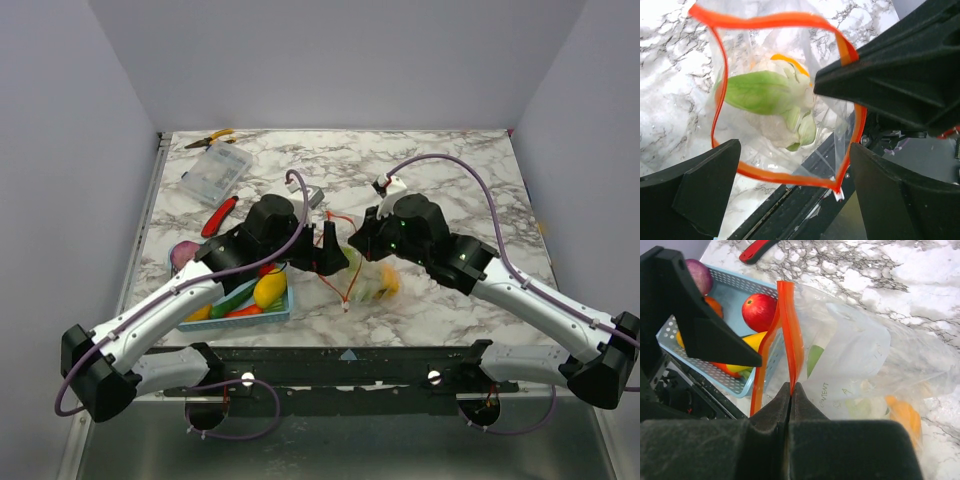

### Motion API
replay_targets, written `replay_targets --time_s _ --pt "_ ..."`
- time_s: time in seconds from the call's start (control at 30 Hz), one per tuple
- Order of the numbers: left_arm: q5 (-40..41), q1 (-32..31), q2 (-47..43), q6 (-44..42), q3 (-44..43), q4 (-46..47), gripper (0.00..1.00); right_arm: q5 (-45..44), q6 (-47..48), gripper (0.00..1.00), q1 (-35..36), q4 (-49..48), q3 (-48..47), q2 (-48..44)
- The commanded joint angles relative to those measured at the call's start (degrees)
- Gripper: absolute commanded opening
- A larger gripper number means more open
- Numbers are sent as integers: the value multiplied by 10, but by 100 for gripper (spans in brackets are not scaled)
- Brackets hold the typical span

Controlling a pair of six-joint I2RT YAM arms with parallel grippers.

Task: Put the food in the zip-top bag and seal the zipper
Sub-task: Place the fake vegetable in the zipper food storage bag, then pick up the fake fruit from the bin.

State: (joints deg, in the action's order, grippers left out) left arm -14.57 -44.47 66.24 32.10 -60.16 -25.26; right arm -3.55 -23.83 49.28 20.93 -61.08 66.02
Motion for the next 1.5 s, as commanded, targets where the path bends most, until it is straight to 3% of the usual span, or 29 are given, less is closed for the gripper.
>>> replay_targets --time_s 0.0,0.17,0.4,0.67,0.97,1.1,1.23,1.47 --pt "26 15 -48 11 31 11 87 -41 16 1 0 23 8 3" --pt "91 21 -115 -15 58 -9 88 -97 21 1 0 47 15 -2" --pt "262 28 -203 -30 102 -67 93 -132 14 1 0 76 21 -16" --pt "336 68 -187 53 157 -133 94 -136 24 1 0 65 19 -22" --pt "302 86 -184 143 247 -127 86 -132 25 1 0 58 38 -25" --pt "259 87 -187 119 262 -98 79 -128 22 1 0 56 43 -28" --pt "243 88 -158 117 262 -88 83 -120 23 1 0 54 41 -28" --pt "253 90 -95 104 267 -55 80 -108 21 1 0 51 42 -33"
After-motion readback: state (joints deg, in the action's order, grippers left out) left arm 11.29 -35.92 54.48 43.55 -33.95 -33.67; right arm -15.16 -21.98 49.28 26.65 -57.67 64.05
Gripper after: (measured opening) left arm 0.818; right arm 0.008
